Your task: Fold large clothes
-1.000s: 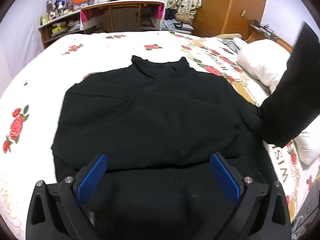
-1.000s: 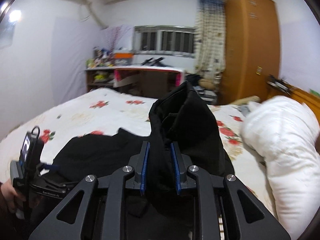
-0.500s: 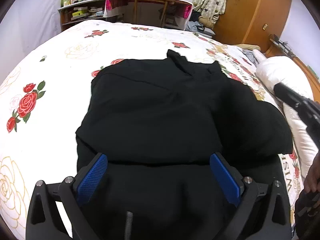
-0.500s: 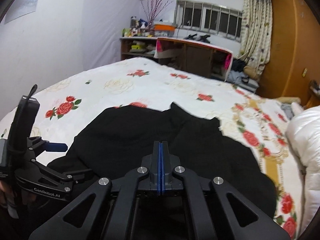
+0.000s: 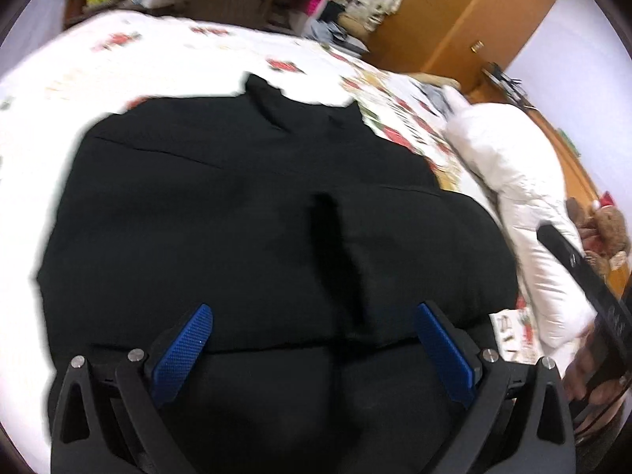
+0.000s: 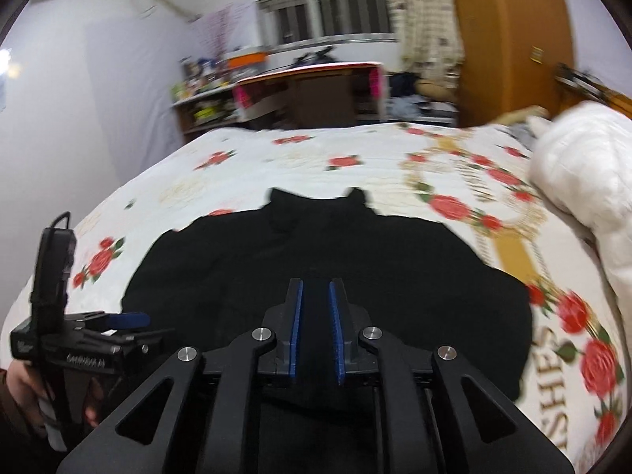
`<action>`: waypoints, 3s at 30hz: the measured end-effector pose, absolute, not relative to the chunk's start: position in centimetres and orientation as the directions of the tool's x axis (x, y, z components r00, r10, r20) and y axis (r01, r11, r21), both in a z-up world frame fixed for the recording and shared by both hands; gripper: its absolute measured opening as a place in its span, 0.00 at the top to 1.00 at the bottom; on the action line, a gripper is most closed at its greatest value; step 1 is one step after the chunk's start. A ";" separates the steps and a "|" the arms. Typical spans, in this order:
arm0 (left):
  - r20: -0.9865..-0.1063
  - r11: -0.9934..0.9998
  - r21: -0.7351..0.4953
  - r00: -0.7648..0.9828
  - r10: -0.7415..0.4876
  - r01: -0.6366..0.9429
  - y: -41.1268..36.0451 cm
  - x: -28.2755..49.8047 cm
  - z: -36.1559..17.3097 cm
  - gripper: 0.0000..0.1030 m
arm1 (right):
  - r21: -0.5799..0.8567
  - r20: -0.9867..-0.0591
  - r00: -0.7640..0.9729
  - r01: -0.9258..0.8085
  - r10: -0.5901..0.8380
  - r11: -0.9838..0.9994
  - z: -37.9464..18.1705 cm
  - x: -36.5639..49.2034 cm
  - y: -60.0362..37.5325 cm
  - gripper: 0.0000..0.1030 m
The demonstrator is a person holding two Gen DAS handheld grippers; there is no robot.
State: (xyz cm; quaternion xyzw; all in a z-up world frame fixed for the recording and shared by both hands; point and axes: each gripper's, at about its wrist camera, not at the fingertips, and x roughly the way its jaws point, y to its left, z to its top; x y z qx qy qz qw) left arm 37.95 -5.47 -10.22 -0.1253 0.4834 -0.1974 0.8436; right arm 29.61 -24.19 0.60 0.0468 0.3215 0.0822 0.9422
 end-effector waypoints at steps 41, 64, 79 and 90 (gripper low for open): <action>-0.511 0.805 -0.463 0.631 -0.584 0.371 -12.3 43.4 6.9 0.76 | 0.108 -0.738 0.674 0.178 -0.041 0.978 -8.3 31.4 -34.3 0.26; -0.764 0.891 -0.435 0.471 -0.440 0.128 -7.8 42.8 -10.7 0.76 | -0.375 -0.665 0.635 0.171 -0.393 0.911 -9.3 31.6 -33.0 0.22; -0.811 0.927 -0.339 0.448 -0.376 0.162 -8.0 40.3 -12.7 0.50 | -0.356 -0.704 0.615 0.126 -0.355 0.926 -9.3 30.8 -33.3 0.21; -0.703 0.874 -0.487 0.590 -0.397 0.008 -0.1 40.3 -7.8 0.30 | -0.294 -0.810 0.530 0.000 -0.250 0.956 -8.2 28.7 -33.8 0.21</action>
